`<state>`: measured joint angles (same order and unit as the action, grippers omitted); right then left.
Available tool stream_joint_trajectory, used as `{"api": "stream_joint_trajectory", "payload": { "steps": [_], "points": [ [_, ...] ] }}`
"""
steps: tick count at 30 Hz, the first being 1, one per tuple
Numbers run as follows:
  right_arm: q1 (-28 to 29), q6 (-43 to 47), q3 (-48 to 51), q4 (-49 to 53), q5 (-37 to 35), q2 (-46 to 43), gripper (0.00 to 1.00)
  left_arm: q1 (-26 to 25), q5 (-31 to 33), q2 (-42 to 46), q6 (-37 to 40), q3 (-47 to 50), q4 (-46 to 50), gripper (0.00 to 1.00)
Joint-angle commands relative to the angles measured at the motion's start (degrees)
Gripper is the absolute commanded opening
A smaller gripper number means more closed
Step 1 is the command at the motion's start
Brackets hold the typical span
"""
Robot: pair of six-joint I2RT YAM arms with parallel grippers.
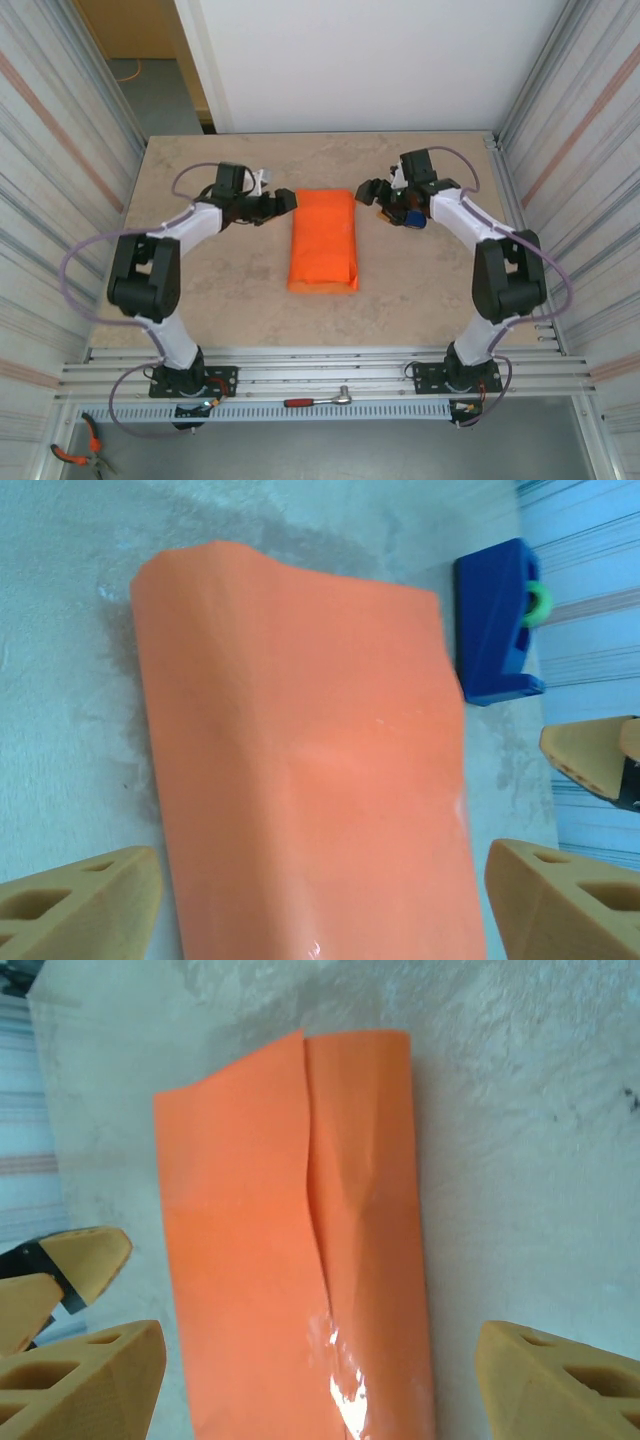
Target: Wrap the gift box in paper
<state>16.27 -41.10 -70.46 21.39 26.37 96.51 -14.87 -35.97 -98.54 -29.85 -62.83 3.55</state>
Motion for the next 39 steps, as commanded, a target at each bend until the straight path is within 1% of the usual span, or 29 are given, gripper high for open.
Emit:
{"api": "stream_joint_trajectory", "payload": {
  "steps": [1,2,3,5,9,10,12,13,15,17,19,23,26,29,32,35,39],
  "points": [
    [2.51,1.16,4.96,1.18,-3.3,-5.16,0.79,-0.74,0.58,6.05,-2.44,6.41,-5.63,0.91],
    [3.4,0.78,6.58,1.13,-4.31,-6.66,0.78,-0.86,0.8,8.17,-2.77,8.25,-6.61,0.96],
    [4.49,0.3,8.45,0.63,-5.22,-8.24,0.78,-0.94,0.65,9.92,-3.42,10.03,-8.12,0.99],
    [6.68,-0.57,11.9,-0.65,-6.74,-11.11,0.77,-0.96,0.61,12.84,-5.96,13.67,-11.88,0.99],
    [11.9,-1.51,16.83,-1.17,-11.93,-15.4,0.75,-0.74,1.25,15.47,-10.08,16.58,-13.2,0.99],
    [12.87,-1.8,17.69,-1.49,-12.73,-15.87,0.76,-0.51,0.66,15.36,-11.65,17.01,-13.73,0.99],
    [14.54,-2.38,18.92,-2.21,-14.13,-16.11,0.77,0.59,-5.03,13.79,-13.54,18.31,-18.02,0.99],
    [15.03,-2.62,19.25,-2.44,-14.41,-15.86,0.78,0.88,-6.79,12.91,-14.2,18.85,-19.55,0.99],
    [16.03,-3.11,19.44,-2.89,-14.76,-14.76,0.78,0.83,-8.33,11.27,-14.52,20.59,-21.73,0.99],
    [16.99,-3.36,19.24,-3.0,-15.5,-13.71,0.78,0.08,-8.69,10.65,-12.59,21.76,-20.8,0.96],
    [17.41,-3.29,18.76,-3.07,-16.03,-12.67,0.78,-1.75,-7.13,11.31,-8.96,22.73,-17.34,0.94],
    [17.44,-2.77,17.51,-3.43,-16.87,-10.28,0.78,-7.45,3.02,14.68,-0.84,23.37,-7.52,0.91],
    [17.24,-2.09,16.19,-3.2,-17.05,-7.89,0.78,-10.6,10.35,16.47,0.25,24.62,-5.19,0.9],
    [16.95,-1.31,14.79,-2.57,-16.88,-6.01,0.77,-12.41,14.96,16.14,0.09,25.1,-3.62,0.89],
    [17.03,-0.91,14.71,-1.93,-16.79,-7.27,0.77,-12.87,16.59,14.42,0.31,24.66,-2.82,0.88],
    [17.22,-0.76,16.06,-0.8,-17.98,-11.11,0.78,-12.99,16.64,13.62,0.65,23.96,-2.19,0.89],
    [17.3,-2.46,19.43,0.3,-18.2,-16.96,0.78,-12.99,16.82,15.99,1.1,23.04,-1.49,0.9]
  ]
}}
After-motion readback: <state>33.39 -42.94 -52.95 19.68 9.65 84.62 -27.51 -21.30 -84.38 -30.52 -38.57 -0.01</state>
